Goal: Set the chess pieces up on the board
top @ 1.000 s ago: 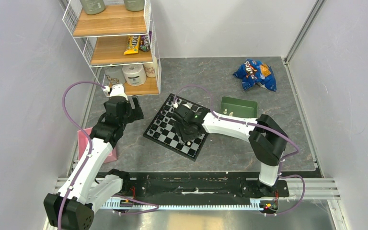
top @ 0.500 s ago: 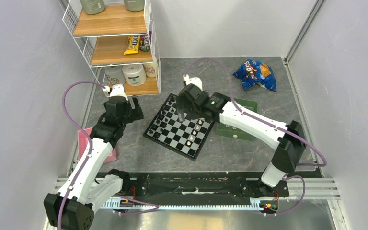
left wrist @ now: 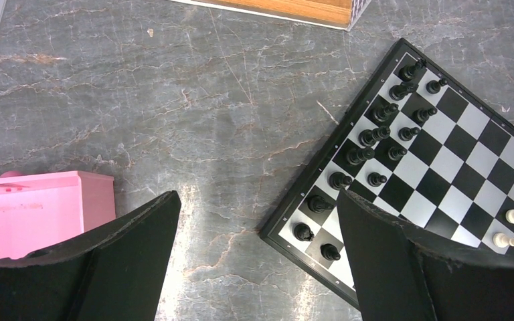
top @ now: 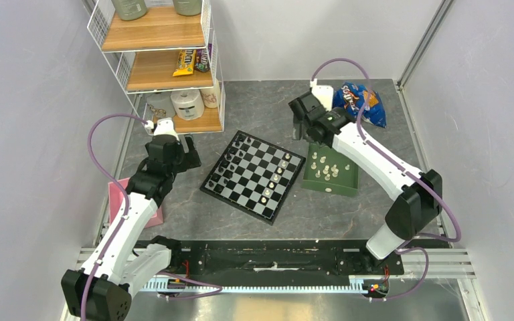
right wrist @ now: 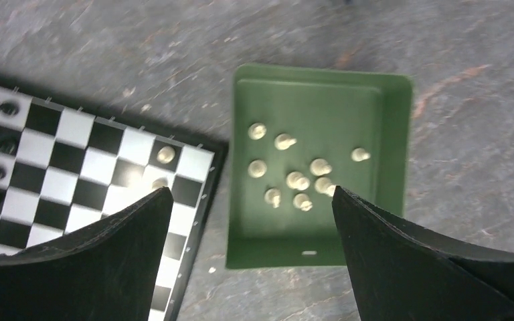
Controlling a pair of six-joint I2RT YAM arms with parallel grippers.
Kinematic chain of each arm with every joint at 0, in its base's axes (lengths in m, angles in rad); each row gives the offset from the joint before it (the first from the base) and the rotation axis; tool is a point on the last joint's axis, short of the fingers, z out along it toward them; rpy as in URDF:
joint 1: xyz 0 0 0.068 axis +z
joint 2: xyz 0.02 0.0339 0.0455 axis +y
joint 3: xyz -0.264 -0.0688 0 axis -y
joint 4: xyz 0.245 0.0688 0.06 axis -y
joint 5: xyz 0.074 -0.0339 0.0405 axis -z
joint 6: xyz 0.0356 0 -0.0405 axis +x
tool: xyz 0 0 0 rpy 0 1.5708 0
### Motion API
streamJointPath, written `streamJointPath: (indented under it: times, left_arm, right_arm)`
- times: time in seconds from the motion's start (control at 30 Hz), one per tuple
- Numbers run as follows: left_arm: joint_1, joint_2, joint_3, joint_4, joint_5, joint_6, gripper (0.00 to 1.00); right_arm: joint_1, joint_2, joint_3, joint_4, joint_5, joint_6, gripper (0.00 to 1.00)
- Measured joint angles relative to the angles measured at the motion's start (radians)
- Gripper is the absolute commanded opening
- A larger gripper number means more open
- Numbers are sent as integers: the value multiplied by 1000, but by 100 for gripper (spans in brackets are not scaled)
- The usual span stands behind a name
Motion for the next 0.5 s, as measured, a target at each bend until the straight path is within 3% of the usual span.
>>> streamJointPath:
  times: [0.5]
  left_arm:
    - [0, 0, -5, 0, 0, 0, 94]
  right_arm:
    - [-184, -156, -98, 33, 51, -36, 97]
